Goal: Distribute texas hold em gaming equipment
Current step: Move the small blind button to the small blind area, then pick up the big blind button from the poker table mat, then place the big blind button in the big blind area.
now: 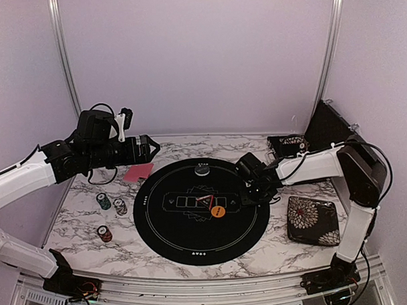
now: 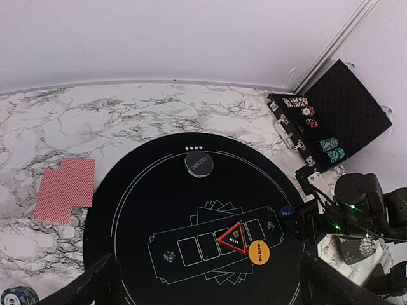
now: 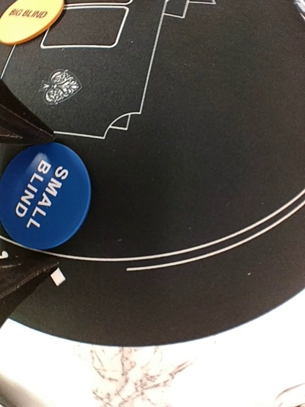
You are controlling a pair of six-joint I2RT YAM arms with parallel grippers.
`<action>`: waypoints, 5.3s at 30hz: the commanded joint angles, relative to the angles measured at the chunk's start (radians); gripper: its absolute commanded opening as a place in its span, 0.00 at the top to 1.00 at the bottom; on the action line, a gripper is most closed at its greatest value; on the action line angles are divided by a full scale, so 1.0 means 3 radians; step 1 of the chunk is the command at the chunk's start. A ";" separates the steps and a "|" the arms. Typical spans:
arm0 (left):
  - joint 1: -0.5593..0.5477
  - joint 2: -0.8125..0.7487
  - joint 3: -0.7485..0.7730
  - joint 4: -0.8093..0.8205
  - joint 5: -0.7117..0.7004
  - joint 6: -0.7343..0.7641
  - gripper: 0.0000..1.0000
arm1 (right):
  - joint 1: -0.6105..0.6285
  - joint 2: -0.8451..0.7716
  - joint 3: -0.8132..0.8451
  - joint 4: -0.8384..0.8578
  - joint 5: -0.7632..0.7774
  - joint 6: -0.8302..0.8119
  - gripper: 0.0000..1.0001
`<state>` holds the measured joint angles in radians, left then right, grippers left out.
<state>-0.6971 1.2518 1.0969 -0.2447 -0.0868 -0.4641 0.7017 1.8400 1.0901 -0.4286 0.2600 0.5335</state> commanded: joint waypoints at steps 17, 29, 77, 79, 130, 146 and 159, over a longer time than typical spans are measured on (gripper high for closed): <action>0.0023 -0.0069 0.0025 0.0045 -0.0008 -0.0018 0.01 | 0.0600 0.0084 0.0477 -0.0287 -0.0276 -0.0437 0.33; 0.0023 -0.0077 0.0008 0.0045 -0.0023 -0.0028 0.01 | 0.0703 0.0396 0.0784 -0.0237 -0.0478 -0.0444 0.31; 0.0029 -0.0117 -0.0066 0.0059 -0.0049 -0.0028 0.01 | 0.1271 0.0837 0.1293 -0.0626 -0.0401 -0.0222 0.51; 0.0034 -0.0134 -0.0076 0.0057 -0.0067 -0.0014 0.01 | 0.1331 0.0956 0.1459 -0.0640 -0.0425 -0.0274 0.51; 0.0249 -0.0752 -0.0257 -0.0289 -0.0490 -0.0176 0.01 | 0.1051 0.2806 0.4223 -0.0525 -0.0411 -0.0959 0.40; 0.0252 -0.0736 -0.0309 -0.0216 -0.0464 -0.0209 0.01 | 0.0961 0.2319 0.4106 -0.0622 -0.0455 -0.0942 0.15; 0.0252 -0.0697 -0.0358 -0.0137 -0.0404 -0.0263 0.01 | 0.0633 0.1714 0.3267 -0.0685 -0.0160 -0.0781 0.36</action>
<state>-0.6262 1.0302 1.0027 -0.3187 -0.2184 -0.5358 0.9215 2.4046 2.1475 -0.6041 0.1669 0.2695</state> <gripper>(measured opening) 0.989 0.670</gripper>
